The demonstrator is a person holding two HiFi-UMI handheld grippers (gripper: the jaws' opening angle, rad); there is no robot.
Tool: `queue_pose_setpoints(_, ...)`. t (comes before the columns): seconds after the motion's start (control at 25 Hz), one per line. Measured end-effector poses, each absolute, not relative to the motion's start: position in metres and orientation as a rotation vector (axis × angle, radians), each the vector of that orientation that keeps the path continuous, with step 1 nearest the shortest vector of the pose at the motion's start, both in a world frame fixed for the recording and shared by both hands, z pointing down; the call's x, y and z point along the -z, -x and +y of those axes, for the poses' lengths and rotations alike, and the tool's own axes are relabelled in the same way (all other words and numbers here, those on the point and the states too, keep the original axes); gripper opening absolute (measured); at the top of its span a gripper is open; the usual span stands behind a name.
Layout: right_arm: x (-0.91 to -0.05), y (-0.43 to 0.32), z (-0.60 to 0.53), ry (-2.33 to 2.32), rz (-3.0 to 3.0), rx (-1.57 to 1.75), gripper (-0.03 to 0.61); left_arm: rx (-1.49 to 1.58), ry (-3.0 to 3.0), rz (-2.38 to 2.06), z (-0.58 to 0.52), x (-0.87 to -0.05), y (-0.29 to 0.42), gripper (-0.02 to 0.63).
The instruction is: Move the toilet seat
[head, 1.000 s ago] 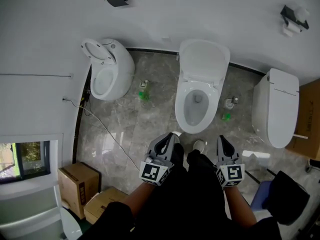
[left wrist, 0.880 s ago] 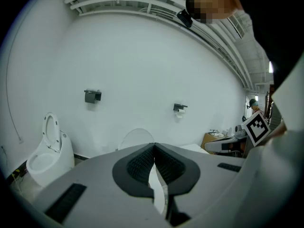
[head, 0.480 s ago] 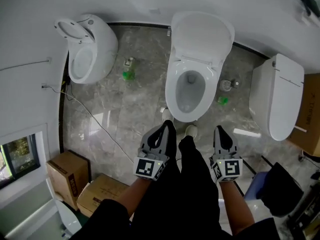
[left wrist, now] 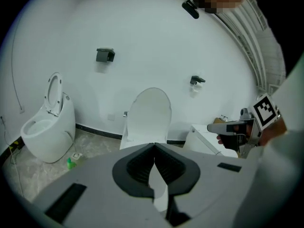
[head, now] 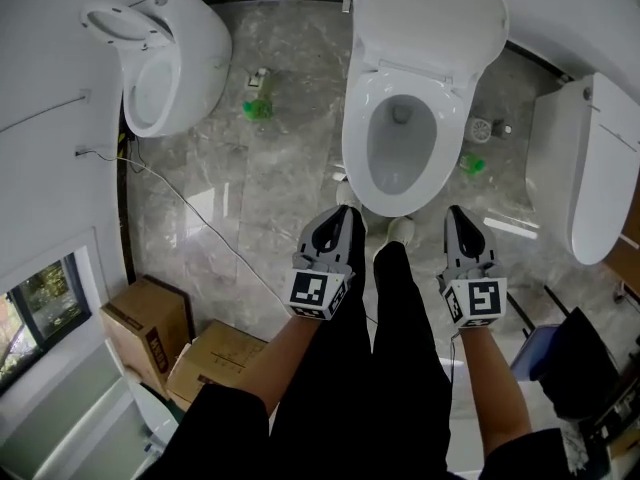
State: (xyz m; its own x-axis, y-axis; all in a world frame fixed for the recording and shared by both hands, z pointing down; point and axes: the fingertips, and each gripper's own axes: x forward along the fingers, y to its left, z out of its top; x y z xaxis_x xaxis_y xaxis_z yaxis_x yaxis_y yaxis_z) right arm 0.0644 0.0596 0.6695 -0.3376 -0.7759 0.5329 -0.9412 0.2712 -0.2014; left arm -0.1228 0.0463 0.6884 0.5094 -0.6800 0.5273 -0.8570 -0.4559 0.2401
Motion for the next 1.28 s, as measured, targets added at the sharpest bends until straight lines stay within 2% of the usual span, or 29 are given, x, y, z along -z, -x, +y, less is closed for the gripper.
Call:
queue_pose_setpoints(0.44, -0.792, -0.079, 0.073, -1.634, -2.057, -0.829, 0.032, -0.549, -2.279, -1.174, 0.042, -0.803, 0.119, 0.015)
queue_pose_setpoints(0.68, -0.855, -0.076, 0.090, -1.645, -1.955, -0.899, 0.032, -0.681, -2.186, -1.120, 0.049, -0.875, 0.128, 0.015)
queue_pose_setpoints(1.04, -0.936, -0.078, 0.089, -1.633, -1.853, -0.961, 0.035, -0.727, -2.175, -1.085, 0.031, -0.932, 0.129, 0.015)
queue_pose_setpoints(1.08, -0.944, -0.079, 0.087, -1.627, -1.844, -0.967, 0.040, -0.730, -2.170, -1.067, 0.031, -0.938, 0.128, 0.020)
queue_pose_setpoints(1.16, -0.957, -0.081, 0.086, -1.613, -1.817, -0.959, 0.091, -0.745, -2.170, -1.012, 0.035, -0.949, 0.124, 0.023)
queue_pose_setpoints(1.28, -0.973, -0.084, 0.089, -1.603, -1.773, -0.953, 0.108, -0.785, -2.181, -0.927, 0.044, -0.965, 0.122, 0.025)
